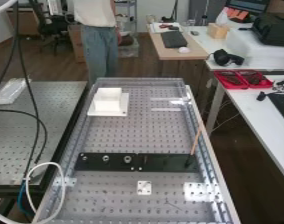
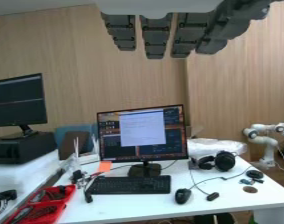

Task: Grab the larger nut and place it in the white container

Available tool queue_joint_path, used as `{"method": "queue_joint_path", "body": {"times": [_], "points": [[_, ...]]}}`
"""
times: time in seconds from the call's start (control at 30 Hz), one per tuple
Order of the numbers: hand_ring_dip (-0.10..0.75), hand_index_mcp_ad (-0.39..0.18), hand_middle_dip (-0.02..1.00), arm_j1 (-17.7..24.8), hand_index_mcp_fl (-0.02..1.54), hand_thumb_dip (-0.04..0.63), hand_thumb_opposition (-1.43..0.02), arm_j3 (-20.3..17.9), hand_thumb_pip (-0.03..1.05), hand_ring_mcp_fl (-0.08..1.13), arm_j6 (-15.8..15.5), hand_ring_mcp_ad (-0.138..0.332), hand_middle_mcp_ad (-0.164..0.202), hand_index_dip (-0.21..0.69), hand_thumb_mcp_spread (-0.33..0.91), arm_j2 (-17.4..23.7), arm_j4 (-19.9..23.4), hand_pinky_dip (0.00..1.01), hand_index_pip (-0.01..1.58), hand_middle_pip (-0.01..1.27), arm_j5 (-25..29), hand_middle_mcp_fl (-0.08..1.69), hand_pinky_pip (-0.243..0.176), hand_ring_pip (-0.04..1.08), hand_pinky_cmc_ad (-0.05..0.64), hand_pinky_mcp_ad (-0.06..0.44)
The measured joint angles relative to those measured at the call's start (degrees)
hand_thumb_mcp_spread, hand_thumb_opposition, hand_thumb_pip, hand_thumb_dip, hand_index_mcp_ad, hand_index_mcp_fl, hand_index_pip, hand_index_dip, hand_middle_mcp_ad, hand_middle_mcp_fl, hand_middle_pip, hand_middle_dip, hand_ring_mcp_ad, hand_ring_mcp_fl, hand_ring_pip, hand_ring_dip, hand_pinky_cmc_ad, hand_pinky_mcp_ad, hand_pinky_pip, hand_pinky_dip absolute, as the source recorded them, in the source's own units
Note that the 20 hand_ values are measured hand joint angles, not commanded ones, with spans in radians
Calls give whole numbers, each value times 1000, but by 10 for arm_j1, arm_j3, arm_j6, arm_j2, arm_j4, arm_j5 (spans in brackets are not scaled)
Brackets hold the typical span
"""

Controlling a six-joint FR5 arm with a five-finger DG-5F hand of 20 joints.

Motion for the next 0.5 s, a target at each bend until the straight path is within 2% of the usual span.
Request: {"method": "queue_joint_path", "body": {"times": [0.07,0.1,0.17,0.2,0.23,0.33,0.43,0.5], "points": [[16,-24,24,0,7,5,12,-1,9,2,0,75,75,-12,0,1,0,14,-7,14,0,14,-10,12,61,51],[16,-24,26,0,9,0,-38,-2,28,2,0,75,75,-12,5,1,1,23,0,14,0,14,-10,14,52,51],[26,-24,38,0,3,24,-260,-3,281,2,0,79,61,-12,141,2,1,126,19,51,1,12,-10,24,66,68],[38,-24,65,0,3,37,-342,-3,354,7,0,79,59,-12,190,2,1,202,33,70,1,14,-12,26,79,101],[59,-24,98,0,9,51,-442,-4,353,3,-1,84,59,-12,204,2,1,293,51,86,2,12,-10,38,120,129],[87,-24,145,0,10,54,-553,-4,354,7,-2,91,58,-12,218,3,-1,414,66,105,3,19,-28,70,216,215],[119,-37,176,0,19,52,-632,-4,382,3,-3,122,61,-10,234,3,-1,496,75,115,4,28,-58,79,283,271],[129,-37,192,0,35,52,-653,-5,386,3,-3,138,58,-9,229,4,-1,536,86,122,5,24,-61,93,311,291]]}}
